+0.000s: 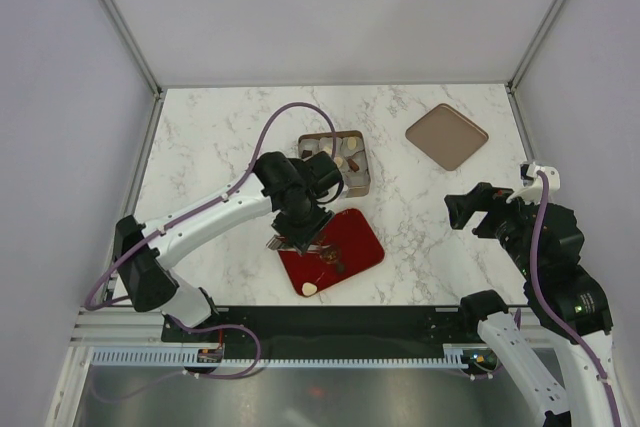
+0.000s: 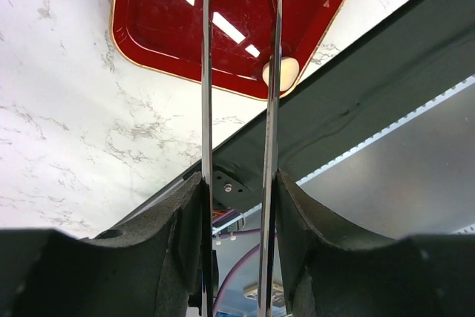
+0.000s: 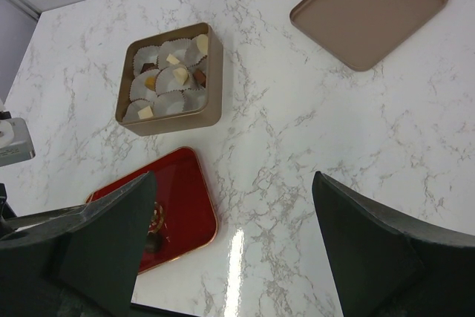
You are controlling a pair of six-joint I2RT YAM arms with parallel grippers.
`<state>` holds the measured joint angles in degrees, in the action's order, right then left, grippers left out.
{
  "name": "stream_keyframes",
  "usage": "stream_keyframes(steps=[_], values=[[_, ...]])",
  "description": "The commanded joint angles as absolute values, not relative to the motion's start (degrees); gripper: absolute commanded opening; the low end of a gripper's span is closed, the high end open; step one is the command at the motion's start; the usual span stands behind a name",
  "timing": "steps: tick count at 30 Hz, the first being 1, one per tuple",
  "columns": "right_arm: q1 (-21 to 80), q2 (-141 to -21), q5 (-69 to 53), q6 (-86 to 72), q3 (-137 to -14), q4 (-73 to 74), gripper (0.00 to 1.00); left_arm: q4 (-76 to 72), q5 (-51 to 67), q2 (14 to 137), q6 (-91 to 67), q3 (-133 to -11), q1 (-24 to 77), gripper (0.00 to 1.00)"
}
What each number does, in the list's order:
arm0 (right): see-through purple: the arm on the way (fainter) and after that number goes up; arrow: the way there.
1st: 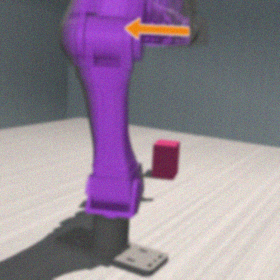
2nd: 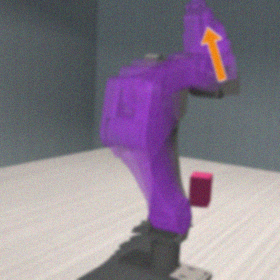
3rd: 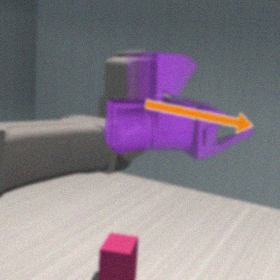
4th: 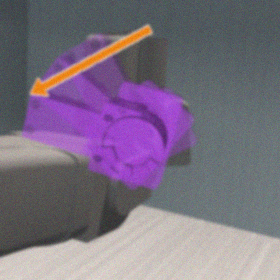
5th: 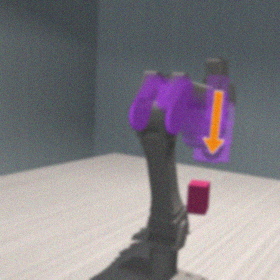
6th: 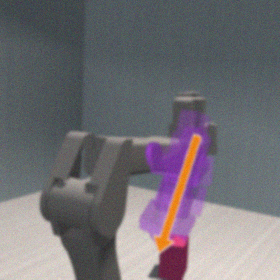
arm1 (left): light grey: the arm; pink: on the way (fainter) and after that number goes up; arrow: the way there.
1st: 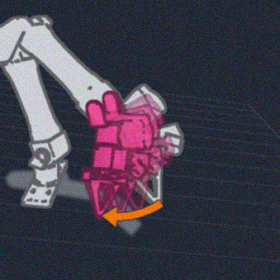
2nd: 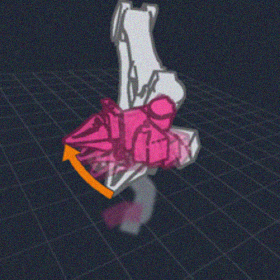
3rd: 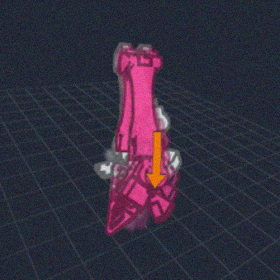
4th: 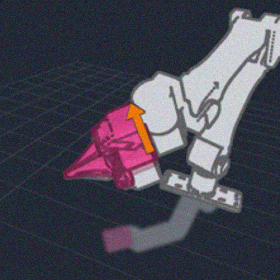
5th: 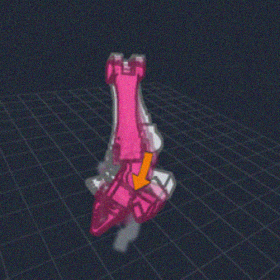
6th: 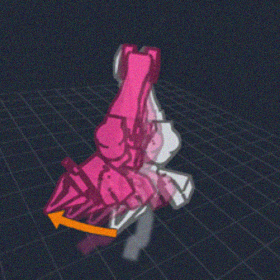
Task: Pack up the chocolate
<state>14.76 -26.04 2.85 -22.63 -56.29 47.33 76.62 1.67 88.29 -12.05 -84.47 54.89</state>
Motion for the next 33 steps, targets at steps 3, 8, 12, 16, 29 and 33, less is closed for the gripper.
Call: stream_keyframes(steps=[3,8,12,16,29,33], values=[[14.8,-25.5,3.2,-22.3,-56.7,46.8,0.95,78.3,5.5,85.8,-12.8,-86.6,55.3,0.47],[14.7,-25.6,3.1,-22.5,-56.7,46.7,0.95,77.2,7.7,86.0,-12.7,-85.6,56.2,0.46],[14.7,-25.2,3.1,-22.4,-56.5,46.7,0.95,76.5,8.8,86.0,-12.7,-86.7,56.4,0.47],[14.7,-25.1,3.3,-22.2,-56.8,46.8,0.95,76.6,9.2,86.6,-12.5,-86.5,56.4,0.47],[14.8,-25.0,3.8,-22.0,-56.9,46.8,0.95,74.3,10.2,88.3,-12.9,-84.8,57.1,0.47],[14.7,-25.0,3.8,-22.0,-56.8,46.7,0.95,74.2,10.4,88.8,-13.0,-84.6,57.4,0.47]])
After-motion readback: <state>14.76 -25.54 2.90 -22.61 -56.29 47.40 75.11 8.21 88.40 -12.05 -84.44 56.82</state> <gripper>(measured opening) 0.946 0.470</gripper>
